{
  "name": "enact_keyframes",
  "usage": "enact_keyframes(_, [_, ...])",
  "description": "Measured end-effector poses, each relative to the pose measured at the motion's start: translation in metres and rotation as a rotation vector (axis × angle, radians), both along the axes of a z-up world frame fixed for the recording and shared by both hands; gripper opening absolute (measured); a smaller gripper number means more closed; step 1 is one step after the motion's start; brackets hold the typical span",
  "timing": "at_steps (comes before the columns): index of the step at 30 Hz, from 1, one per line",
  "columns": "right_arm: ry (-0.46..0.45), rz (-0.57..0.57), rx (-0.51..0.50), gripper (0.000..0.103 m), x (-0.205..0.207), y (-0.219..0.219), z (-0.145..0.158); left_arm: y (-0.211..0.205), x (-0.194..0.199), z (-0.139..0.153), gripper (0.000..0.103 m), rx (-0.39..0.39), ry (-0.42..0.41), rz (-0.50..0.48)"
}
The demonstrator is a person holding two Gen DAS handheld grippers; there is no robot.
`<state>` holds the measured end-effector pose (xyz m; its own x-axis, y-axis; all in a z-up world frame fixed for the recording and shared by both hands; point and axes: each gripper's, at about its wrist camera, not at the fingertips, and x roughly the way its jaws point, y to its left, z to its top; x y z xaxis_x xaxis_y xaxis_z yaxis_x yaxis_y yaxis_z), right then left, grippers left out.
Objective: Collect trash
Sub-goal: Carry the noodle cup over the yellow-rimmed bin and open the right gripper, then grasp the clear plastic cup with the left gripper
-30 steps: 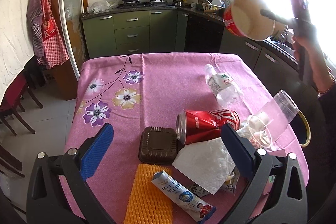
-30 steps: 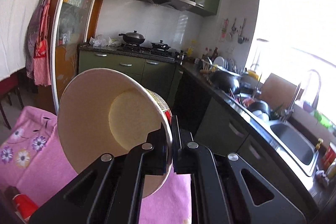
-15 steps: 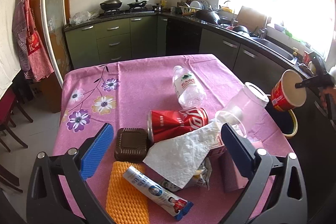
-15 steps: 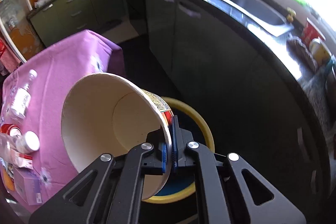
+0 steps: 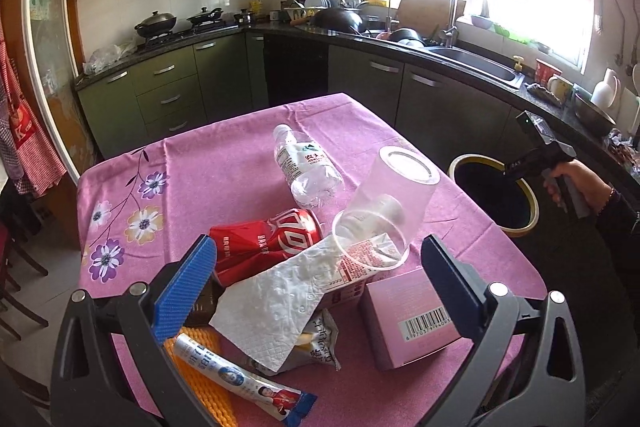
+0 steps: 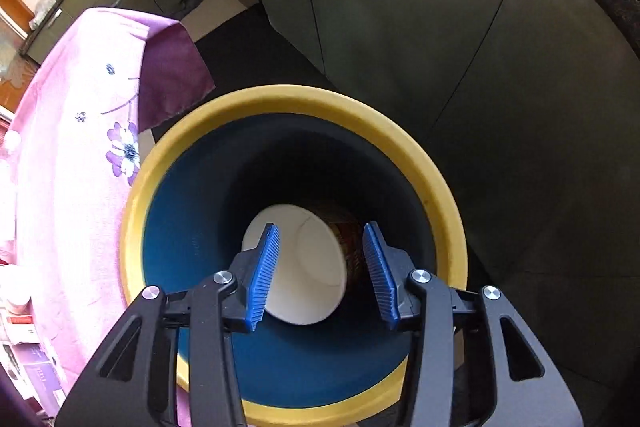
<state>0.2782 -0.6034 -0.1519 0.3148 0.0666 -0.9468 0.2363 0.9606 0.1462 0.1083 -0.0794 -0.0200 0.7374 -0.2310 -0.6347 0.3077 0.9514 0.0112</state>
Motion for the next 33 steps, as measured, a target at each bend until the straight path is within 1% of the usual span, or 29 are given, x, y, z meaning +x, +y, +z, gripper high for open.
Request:
enact_keyframes(5, [-0.099, 0.046, 0.041, 0.044, -0.042, 0.018, 0.032, -0.027, 0.014, -0.004, 0.097, 0.044, -0.011, -0.095])
enact_keyframes(10, [-0.194, 0.101, 0.085, 0.047, -0.094, 0.053, 0.058, -0.055, 0.031, -0.009, 0.097, 0.087, -0.009, -0.163])
enact_keyframes(14, [-0.23, 0.132, 0.112, 0.05, -0.13, 0.074, 0.066, -0.068, 0.047, -0.015, 0.097, 0.098, 0.012, -0.187])
enact_keyframes(19, [-0.251, 0.138, 0.108, 0.051, -0.155, 0.087, 0.071, -0.078, 0.06, -0.024, 0.097, 0.125, 0.029, -0.197])
enact_keyframes(21, [-0.254, 0.135, 0.109, 0.052, -0.159, 0.091, 0.071, -0.079, 0.063, -0.026, 0.097, 0.121, 0.037, -0.206])
enact_keyframes(22, [-0.253, 0.134, 0.109, 0.052, -0.153, 0.1, 0.066, -0.079, 0.065, -0.027, 0.097, 0.115, 0.041, -0.209])
enact_keyframes(23, [-0.253, 0.13, 0.108, 0.052, -0.152, 0.1, 0.066, -0.078, 0.066, -0.028, 0.097, 0.11, 0.045, -0.209])
enact_keyframes(25, [-0.253, 0.124, 0.104, 0.052, -0.145, 0.098, 0.064, -0.079, 0.067, -0.03, 0.093, 0.112, 0.05, -0.201])
enact_keyframes(27, [-0.253, 0.124, 0.11, 0.052, -0.139, 0.092, 0.06, -0.079, 0.069, -0.033, 0.08, 0.124, 0.059, -0.199])
enact_keyframes(28, [-0.251, 0.124, 0.112, 0.052, -0.137, 0.093, 0.059, -0.079, 0.07, -0.034, 0.077, 0.129, 0.067, -0.2])
enact_keyframes(29, [-0.249, 0.126, 0.114, 0.052, -0.127, 0.091, 0.055, -0.079, 0.072, -0.035, 0.072, 0.134, 0.077, -0.202])
enact_keyframes(30, [-0.249, 0.127, 0.115, 0.052, -0.126, 0.091, 0.055, -0.08, 0.073, -0.037, 0.068, 0.139, 0.084, -0.203])
enact_keyframes(32, [-0.252, 0.131, 0.118, 0.052, -0.125, 0.092, 0.054, -0.08, 0.075, -0.04, 0.061, 0.148, 0.096, -0.203])
enact_keyframes(33, [-0.253, 0.133, 0.118, 0.052, -0.124, 0.092, 0.054, -0.08, 0.076, -0.04, 0.062, 0.146, 0.098, -0.202])
